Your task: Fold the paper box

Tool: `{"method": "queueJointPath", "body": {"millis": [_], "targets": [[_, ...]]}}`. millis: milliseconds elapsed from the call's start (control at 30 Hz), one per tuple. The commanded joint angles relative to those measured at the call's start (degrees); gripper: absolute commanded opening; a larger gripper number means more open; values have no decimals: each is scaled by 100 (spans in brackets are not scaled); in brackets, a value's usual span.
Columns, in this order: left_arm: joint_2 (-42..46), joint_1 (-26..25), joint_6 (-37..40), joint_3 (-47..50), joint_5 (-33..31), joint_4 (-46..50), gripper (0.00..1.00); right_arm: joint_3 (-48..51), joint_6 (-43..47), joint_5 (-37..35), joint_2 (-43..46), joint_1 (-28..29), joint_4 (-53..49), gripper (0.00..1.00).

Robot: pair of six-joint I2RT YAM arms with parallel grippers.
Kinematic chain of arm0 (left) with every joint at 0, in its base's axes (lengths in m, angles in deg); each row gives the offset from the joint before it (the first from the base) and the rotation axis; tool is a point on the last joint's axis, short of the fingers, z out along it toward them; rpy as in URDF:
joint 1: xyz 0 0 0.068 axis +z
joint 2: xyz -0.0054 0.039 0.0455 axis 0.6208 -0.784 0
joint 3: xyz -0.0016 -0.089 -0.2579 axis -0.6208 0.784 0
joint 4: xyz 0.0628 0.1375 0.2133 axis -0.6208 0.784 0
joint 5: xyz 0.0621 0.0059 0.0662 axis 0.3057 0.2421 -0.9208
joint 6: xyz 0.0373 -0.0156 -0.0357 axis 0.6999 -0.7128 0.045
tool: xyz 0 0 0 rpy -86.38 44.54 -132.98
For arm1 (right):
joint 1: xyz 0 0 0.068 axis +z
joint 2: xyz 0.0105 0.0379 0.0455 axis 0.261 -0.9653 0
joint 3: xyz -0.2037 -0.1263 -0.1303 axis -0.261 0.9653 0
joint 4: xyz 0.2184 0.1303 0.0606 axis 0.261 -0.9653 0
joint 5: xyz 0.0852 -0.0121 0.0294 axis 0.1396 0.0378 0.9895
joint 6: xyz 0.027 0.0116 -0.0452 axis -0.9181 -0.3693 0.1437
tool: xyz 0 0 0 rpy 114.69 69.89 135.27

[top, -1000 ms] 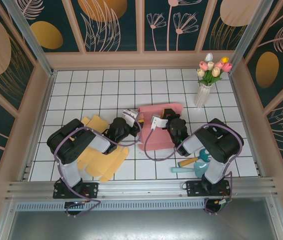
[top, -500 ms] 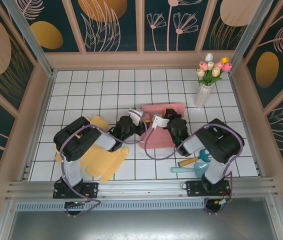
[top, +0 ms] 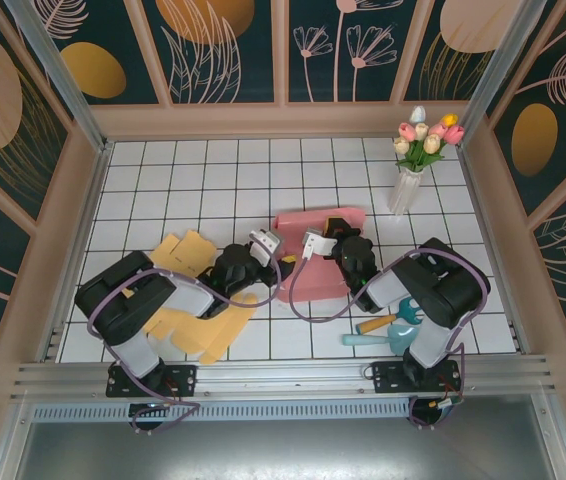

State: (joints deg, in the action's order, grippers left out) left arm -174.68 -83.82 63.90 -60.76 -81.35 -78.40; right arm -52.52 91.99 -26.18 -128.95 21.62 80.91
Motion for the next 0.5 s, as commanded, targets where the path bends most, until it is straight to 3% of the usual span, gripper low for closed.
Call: {"method": "queueJointPath", "body": {"millis": [0,167,333,467], "targets": [[247,22,-175,223,-522,-464,61,50,-213,162,181,38,-105,0],[632,132,-387,712,-589,-1035,54,43,-214,201,165,44,-121,0],[689,367,-655,572,-476,-450,51,41,-199,204,138,38,-138,0],[346,677,-869,416,92,-411,47,59,-206,210,164,52,-161,0]]}}
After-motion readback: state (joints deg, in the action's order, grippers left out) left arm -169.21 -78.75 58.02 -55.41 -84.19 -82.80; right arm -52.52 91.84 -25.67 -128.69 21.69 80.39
